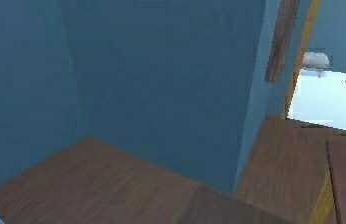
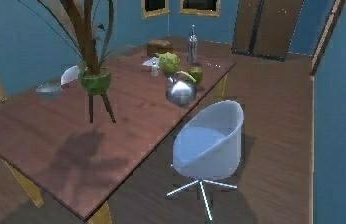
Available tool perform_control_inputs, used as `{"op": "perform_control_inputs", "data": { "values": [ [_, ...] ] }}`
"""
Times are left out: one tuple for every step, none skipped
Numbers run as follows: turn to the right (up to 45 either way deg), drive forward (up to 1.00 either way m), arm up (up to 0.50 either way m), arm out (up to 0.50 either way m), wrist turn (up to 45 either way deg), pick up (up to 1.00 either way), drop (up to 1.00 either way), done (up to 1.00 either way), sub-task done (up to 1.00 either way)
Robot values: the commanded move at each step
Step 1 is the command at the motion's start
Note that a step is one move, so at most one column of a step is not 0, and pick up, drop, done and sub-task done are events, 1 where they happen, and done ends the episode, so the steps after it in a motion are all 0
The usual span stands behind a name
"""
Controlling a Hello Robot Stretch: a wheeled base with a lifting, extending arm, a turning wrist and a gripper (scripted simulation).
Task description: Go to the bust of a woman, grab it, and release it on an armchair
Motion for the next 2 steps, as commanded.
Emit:
{"op": "perform_control_inputs", "data": {
  "values": [
    [0.0,0.35,0.0,0.0,0.0,0.0,0.0,0.0,0.0],
    [-33.0,0.0,0.0,0.0,0.0,0.0,0.0,0.0,0.0]
  ]
}}
